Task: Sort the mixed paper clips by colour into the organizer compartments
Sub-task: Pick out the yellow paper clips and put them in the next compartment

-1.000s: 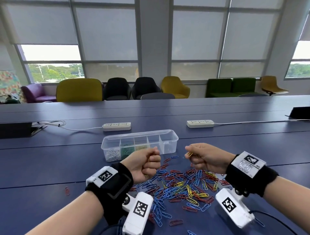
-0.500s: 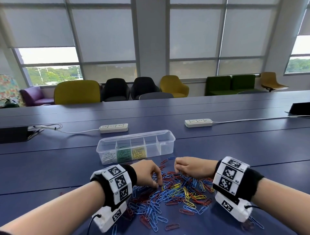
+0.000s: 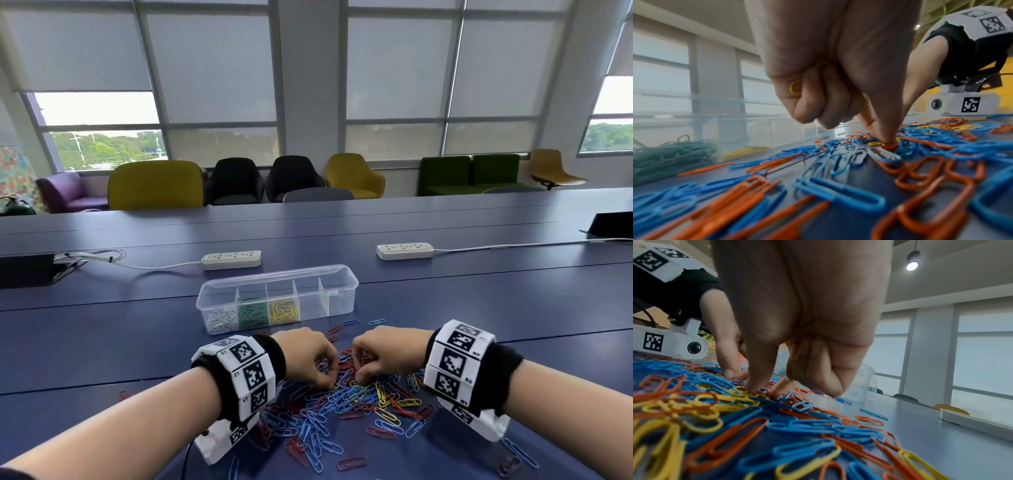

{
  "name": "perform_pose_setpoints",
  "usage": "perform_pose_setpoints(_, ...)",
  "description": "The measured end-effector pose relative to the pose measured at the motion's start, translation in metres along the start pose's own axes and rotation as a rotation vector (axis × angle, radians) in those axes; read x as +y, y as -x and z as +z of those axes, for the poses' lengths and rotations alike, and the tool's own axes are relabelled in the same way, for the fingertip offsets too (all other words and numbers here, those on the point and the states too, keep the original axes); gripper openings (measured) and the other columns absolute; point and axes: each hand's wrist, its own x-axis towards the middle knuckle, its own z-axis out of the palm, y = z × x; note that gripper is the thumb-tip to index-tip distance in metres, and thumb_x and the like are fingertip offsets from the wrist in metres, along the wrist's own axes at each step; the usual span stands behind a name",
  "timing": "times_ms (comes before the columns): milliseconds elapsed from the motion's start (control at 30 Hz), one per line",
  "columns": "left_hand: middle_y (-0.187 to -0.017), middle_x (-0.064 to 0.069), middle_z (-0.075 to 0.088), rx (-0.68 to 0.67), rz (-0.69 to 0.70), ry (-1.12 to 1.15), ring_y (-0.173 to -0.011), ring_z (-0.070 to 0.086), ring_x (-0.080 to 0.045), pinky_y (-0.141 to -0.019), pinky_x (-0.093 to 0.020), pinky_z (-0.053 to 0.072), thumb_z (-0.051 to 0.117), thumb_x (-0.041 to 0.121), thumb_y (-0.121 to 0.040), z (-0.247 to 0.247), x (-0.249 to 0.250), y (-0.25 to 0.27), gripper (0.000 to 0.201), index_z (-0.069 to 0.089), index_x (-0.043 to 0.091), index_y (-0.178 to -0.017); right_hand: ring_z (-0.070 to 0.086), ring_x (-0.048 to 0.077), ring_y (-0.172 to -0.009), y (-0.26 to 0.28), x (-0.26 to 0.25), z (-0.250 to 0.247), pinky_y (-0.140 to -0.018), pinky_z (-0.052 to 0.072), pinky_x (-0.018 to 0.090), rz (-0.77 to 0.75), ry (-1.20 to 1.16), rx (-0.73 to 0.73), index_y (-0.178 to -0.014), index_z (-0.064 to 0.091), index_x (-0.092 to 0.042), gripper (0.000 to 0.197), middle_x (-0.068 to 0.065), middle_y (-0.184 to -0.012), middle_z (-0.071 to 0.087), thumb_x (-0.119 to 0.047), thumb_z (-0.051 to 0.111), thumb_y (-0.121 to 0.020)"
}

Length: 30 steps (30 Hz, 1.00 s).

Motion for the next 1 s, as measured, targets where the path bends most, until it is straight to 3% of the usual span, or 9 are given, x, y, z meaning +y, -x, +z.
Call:
perform_pose_setpoints(200, -0.077, 0.004, 0.055, -0.063, -0.035, -0.089, -0.073, 0.049, -0.015, -0.069, -0.030, 0.044, 0.064, 0.028, -0.080, 0.005, 0.002, -0.002, 0.018, 0.069, 0.017, -0.092, 0.050, 0.013, -0.078, -0.001, -0.002, -0.002, -0.070, 0.036, 0.023, -0.044, 0.013, -0.002, -0.103, 0.066, -0.008, 0.026, 0.007, -0.092, 0.064, -0.029, 0.062, -0.088)
perform_pose_setpoints(267, -0.074, 0.003, 0.055, -0.053, -0.040, -0.034, -0.069, 0.049, -0.013, -0.067, -0.027, 0.045, 0.062, 0.026, -0.080, 0.005, -0.001, -0.002, 0.016, 0.068, 0.014, -0.090, 0.048, 0.011, -0.068, 0.000, -0.002, -0.002, -0.063, 0.036, 0.021, -0.049, 0.014, -0.020, -0.099, 0.066, -0.010, 0.021, -0.001, -0.078, 0.059, -0.027, 0.061, -0.089)
perform_pose_setpoints(333, -0.064, 0.005, 0.051, -0.008, -0.036, 0.080, -0.057, 0.045, -0.006, -0.060, -0.020, 0.039, 0.060, 0.022, -0.082, 0.001, -0.006, 0.000, 0.011, 0.066, 0.013, -0.085, 0.044, 0.003, -0.059, 0.000, 0.000, -0.001, -0.057, 0.035, 0.018, -0.047, 0.001, -0.017, -0.080, 0.061, -0.019, 0.012, -0.011, -0.066, 0.050, -0.026, 0.059, -0.090)
perform_pose_setpoints(367, -0.061, 0.007, 0.047, 0.022, -0.038, 0.145, -0.051, 0.042, -0.004, -0.055, -0.016, 0.036, 0.058, 0.020, -0.084, -0.002, -0.008, 0.001, 0.008, 0.063, 0.013, -0.082, 0.042, 0.001, -0.057, 0.000, 0.001, 0.000, -0.058, 0.036, 0.019, -0.041, -0.002, -0.018, -0.071, 0.055, -0.025, 0.020, -0.013, -0.064, 0.048, -0.025, 0.058, -0.091)
perform_pose_setpoints(467, -0.055, 0.004, 0.034, 0.111, -0.118, 0.500, -0.042, 0.027, -0.006, -0.043, -0.016, 0.026, 0.049, 0.017, -0.089, -0.013, -0.016, 0.008, 0.021, 0.046, 0.012, -0.069, 0.043, 0.001, -0.058, 0.004, 0.004, -0.001, -0.058, 0.036, 0.018, -0.039, -0.041, -0.017, -0.067, 0.047, -0.029, 0.027, -0.012, -0.067, 0.050, -0.024, 0.054, -0.092)
perform_pose_setpoints(567, -0.052, 0.007, 0.022, 0.109, -0.207, 1.227, -0.039, 0.014, -0.007, -0.039, -0.011, 0.011, 0.042, 0.019, -0.078, -0.019, -0.021, 0.016, 0.020, 0.028, 0.021, -0.064, 0.044, 0.005, -0.061, 0.010, 0.007, -0.010, -0.057, 0.035, 0.014, -0.040, -0.164, 0.010, -0.079, 0.054, -0.021, 0.016, -0.004, -0.075, 0.055, -0.025, 0.053, -0.094)
perform_pose_setpoints(700, -0.051, 0.004, 0.019, 0.010, -0.120, 1.937, -0.043, 0.008, -0.009, -0.042, -0.011, 0.008, 0.032, 0.017, -0.071, -0.012, -0.023, 0.021, 0.013, 0.029, 0.019, -0.059, 0.033, 0.007, -0.050, 0.019, 0.009, -0.021, -0.044, 0.032, 0.014, -0.028, -0.398, 0.036, -0.078, 0.049, -0.017, 0.022, -0.002, -0.065, 0.042, -0.030, 0.048, -0.096)
perform_pose_setpoints(933, -0.047, 0.003, 0.018, 0.059, -0.166, 2.330, -0.041, 0.009, -0.010, -0.037, -0.015, 0.009, 0.033, 0.017, -0.076, 0.010, -0.010, 0.013, 0.025, 0.029, 0.016, -0.051, 0.024, 0.006, -0.047, 0.028, -0.008, -0.022, -0.043, 0.020, 0.016, -0.023, -0.839, 0.021, -0.076, 0.041, -0.016, 0.023, -0.002, -0.062, 0.033, -0.015, 0.037, -0.099)
perform_pose_setpoints(1000, -0.046, 0.001, 0.028, 0.114, -0.218, 2.453, -0.034, 0.023, -0.010, -0.032, -0.014, 0.021, 0.035, 0.014, -0.079, 0.015, -0.011, 0.012, 0.027, 0.034, 0.013, -0.053, 0.025, 0.005, -0.046, 0.029, -0.016, -0.027, -0.044, 0.022, 0.017, -0.034, -0.799, 0.080, -0.078, 0.039, -0.016, 0.021, -0.002, -0.062, 0.034, -0.014, 0.037, -0.099)
